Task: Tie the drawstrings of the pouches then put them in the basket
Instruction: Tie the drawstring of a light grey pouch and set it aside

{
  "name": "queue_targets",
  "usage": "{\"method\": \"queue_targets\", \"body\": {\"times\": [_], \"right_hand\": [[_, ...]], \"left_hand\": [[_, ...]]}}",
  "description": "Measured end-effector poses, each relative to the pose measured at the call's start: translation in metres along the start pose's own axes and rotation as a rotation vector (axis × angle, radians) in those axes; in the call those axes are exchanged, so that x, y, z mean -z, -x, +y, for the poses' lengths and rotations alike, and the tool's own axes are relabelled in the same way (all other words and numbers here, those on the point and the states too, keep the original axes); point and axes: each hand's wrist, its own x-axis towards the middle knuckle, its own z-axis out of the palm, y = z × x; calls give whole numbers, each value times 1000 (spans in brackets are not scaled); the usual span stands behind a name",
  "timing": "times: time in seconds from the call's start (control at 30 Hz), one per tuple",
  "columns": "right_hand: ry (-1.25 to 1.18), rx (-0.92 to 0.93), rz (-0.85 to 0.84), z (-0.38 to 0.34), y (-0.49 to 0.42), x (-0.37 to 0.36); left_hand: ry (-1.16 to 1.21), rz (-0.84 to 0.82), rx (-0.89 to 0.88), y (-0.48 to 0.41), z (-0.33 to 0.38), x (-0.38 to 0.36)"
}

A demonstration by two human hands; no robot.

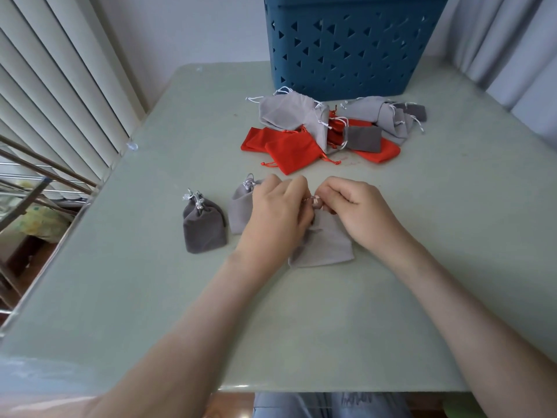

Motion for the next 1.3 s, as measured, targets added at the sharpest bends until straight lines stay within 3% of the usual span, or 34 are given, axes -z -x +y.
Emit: {"method": "queue_targets", "body": {"times": [0.17,0.53,0.9,1.13,1.3], "right_hand": [[-335,-165,-91,-2,0,-1],[-622,-255,-189,-3,-1,9],[-795,-486,-204,-2,-2,15],[-845,-505,-189,-1,-3,14],[-828,-463,-130,1,-6,14]], "left_hand": [[-1,30,-108,0,-2,0],[-26,76,-199,2,-6,-1],[-109,145,-274,3,-2,2],[-134,136,-315,4,-3,2],[-128,147,-243,4,-2,1]]}}
